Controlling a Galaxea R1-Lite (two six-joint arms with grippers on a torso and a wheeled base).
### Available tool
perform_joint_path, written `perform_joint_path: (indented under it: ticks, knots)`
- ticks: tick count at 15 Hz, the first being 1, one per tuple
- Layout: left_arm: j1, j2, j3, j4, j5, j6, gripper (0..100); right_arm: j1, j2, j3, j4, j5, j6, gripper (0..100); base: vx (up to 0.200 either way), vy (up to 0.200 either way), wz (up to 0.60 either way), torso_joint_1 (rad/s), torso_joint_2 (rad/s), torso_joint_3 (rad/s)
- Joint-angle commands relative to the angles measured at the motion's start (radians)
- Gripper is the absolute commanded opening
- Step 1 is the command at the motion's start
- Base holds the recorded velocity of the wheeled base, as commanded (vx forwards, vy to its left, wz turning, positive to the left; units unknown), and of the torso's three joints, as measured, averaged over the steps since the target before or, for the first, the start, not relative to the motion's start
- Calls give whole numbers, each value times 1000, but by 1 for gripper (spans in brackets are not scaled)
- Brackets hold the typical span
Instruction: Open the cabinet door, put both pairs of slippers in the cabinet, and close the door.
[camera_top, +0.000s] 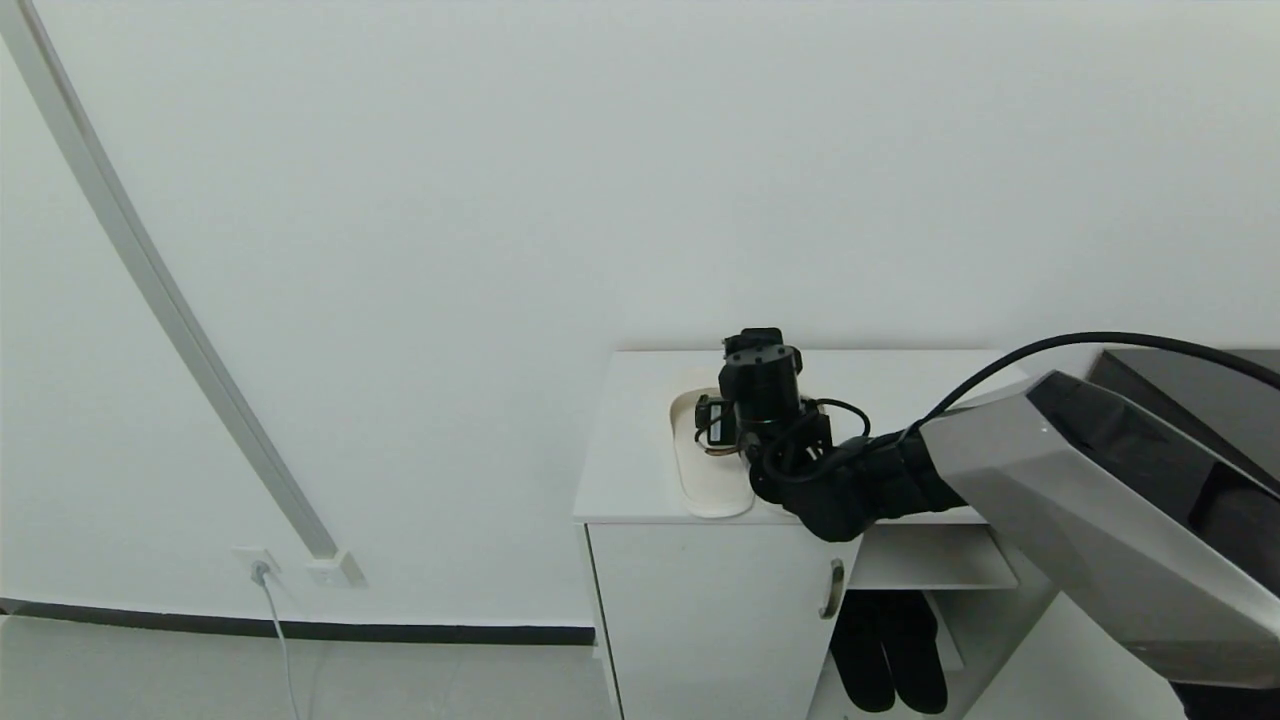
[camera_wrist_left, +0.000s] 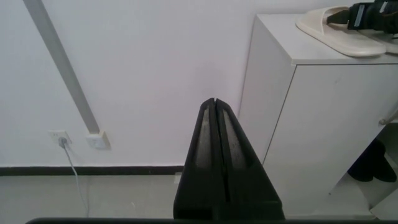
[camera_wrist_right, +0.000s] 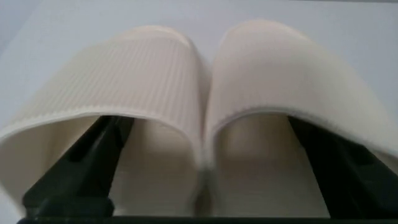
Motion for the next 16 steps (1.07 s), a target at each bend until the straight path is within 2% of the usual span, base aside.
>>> perform_joint_path:
  ticks: [1, 6, 9, 11, 14, 16]
  knots:
    - [0, 1, 0, 0, 1, 0, 0, -4, 21, -11, -4, 0, 1, 0, 0, 0, 0, 0, 0, 0]
    - [0, 1, 0, 0, 1, 0, 0, -4, 5, -5, -9, -2, 1, 0, 0, 0, 0, 0, 0, 0]
    - [0, 1, 0, 0, 1, 0, 0, 4, -106, 90, -18, 7, 1, 0, 0, 0, 0, 0, 0, 0]
    - [0, 1, 0, 0, -2, 0, 0, 11, -236, 256, -80, 100, -18, 0, 0, 0, 0, 0, 0, 0]
    - [0, 1, 0, 0, -5, 1, 0, 10, -420, 554, -274, 233, -99, 0, 0, 0, 0, 0, 0, 0]
    - [0, 1, 0, 0, -5, 1, 0, 13, -525, 733, -331, 339, -116, 0, 0, 0, 0, 0, 0, 0]
